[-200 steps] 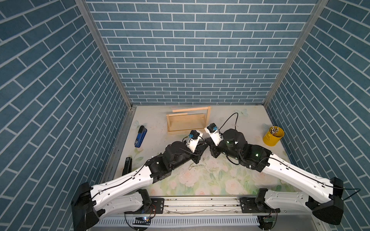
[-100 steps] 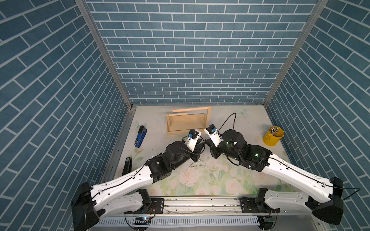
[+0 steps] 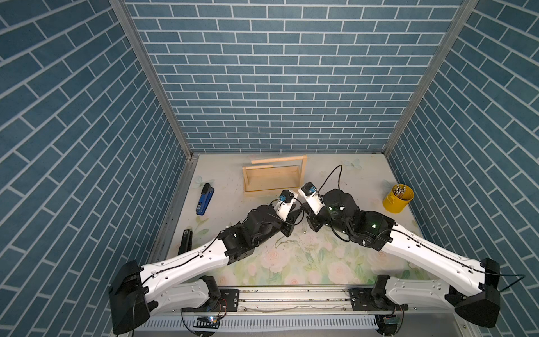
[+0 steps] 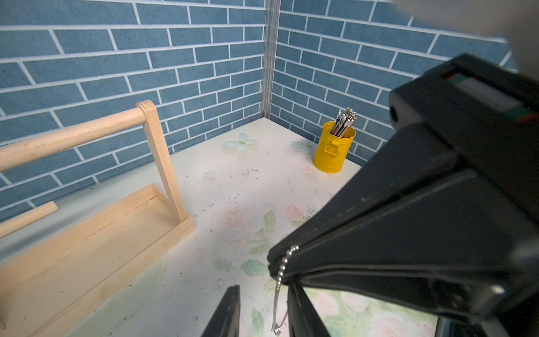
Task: Hang the necklace on the jewelry display stand
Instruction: Adjust the necklace.
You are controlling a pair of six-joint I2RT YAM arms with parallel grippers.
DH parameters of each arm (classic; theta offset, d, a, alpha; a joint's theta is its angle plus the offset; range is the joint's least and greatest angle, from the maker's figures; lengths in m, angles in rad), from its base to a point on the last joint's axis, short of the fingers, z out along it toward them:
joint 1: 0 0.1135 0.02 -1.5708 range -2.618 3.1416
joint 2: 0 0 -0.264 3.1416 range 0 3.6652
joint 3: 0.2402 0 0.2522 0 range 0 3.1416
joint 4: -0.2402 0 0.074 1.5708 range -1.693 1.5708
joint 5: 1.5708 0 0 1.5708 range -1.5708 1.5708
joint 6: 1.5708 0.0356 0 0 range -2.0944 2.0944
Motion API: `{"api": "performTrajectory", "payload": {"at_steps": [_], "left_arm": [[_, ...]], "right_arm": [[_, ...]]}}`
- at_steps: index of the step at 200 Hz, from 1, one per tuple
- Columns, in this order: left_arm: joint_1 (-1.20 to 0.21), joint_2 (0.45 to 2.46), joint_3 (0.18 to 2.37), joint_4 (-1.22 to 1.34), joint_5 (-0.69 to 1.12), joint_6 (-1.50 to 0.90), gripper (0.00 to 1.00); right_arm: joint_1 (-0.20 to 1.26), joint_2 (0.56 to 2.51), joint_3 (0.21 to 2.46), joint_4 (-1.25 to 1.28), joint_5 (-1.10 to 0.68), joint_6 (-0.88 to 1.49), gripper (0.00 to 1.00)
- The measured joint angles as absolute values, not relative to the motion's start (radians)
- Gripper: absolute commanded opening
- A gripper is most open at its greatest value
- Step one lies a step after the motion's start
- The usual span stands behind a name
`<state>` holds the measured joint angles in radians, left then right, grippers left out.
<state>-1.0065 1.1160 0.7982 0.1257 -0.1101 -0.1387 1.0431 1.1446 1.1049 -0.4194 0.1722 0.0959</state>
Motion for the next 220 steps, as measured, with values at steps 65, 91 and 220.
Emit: {"api": "performTrajectory", "payload": {"at_steps": [65, 91, 220], "left_arm": [[-1.007, 1.164, 0.817, 0.157, -0.109, -0.122, 0.32], [-1.007, 1.164, 0.810, 0.177, -0.101, -0.120, 0.35], [-1.007, 1.196, 0.785, 0.235, -0.083, -0.118, 0.34]], "right_arm": [[1.040, 1.135, 1.105, -0.441, 0.228, 0.096, 0.00], [1.043, 1.125, 1.106, -0.441, 0.237, 0.096, 0.00], [1.052, 1.125, 1.119, -0.434, 0.235, 0.098, 0.00]]}}
